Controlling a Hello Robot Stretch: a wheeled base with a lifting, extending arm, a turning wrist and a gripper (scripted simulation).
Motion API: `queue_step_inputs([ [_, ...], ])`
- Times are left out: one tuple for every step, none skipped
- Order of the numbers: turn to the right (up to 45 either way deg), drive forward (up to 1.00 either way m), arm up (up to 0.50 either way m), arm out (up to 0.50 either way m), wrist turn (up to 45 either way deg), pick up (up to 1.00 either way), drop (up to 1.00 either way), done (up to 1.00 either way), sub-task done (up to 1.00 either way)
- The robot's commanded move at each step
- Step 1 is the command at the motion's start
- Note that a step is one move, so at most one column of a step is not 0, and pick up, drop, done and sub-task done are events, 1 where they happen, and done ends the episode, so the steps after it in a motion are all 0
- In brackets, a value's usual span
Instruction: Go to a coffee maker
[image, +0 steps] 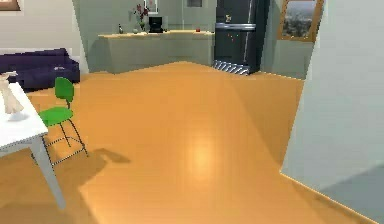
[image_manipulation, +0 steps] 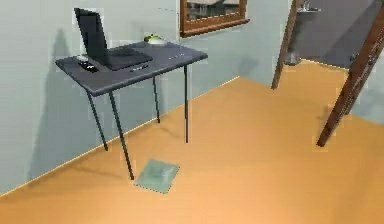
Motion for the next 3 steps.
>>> queue_step_inputs([
  [-12.0,0.0,0.0,0.0,0.0,0.0,0.0,0.0,0.0],
  [0.0,1.0,0.0,0.0,0.0,0.0,0.0,0.0,0.0],
  [0.0,1.0,0.0,0.0,0.0,0.0,0.0,0.0,0.0],
])
